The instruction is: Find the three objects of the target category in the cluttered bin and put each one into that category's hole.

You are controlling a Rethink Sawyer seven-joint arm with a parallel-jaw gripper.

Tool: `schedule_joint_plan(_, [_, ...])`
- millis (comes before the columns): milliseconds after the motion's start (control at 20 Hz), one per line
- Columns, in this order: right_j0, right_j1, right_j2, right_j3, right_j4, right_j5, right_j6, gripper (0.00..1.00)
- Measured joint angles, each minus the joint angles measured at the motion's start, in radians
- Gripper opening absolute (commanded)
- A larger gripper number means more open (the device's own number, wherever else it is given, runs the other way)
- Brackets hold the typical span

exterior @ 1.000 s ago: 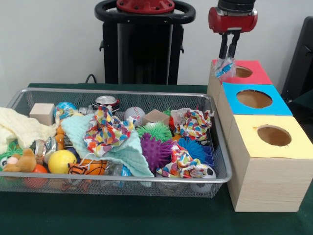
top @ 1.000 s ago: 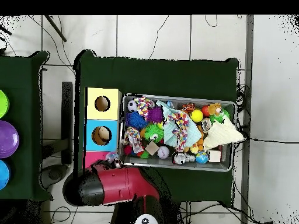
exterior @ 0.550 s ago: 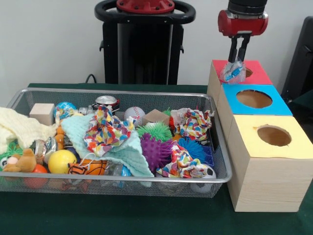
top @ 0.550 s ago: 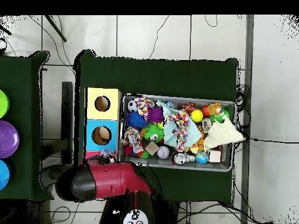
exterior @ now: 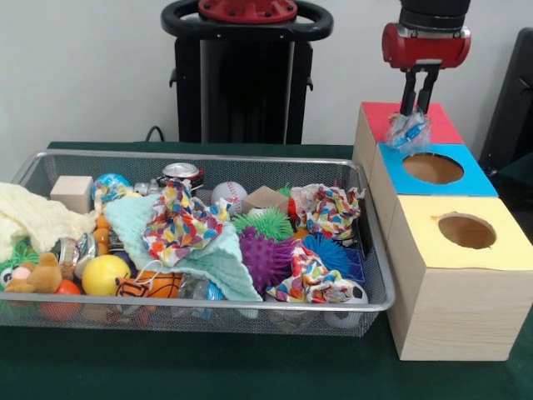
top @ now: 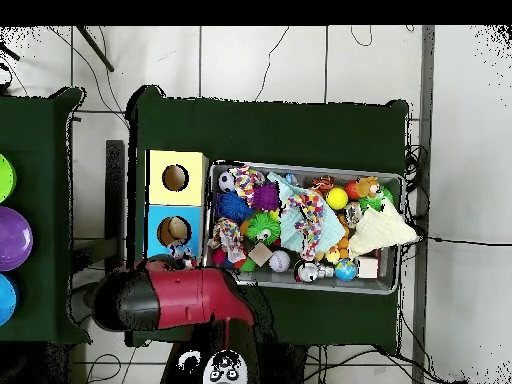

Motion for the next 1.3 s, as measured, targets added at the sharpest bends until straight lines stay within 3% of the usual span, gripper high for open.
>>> schedule_joint_plan(1300, [0.031,0.064,-0.042,-0.149,0.068,0.027,0.000,0.00])
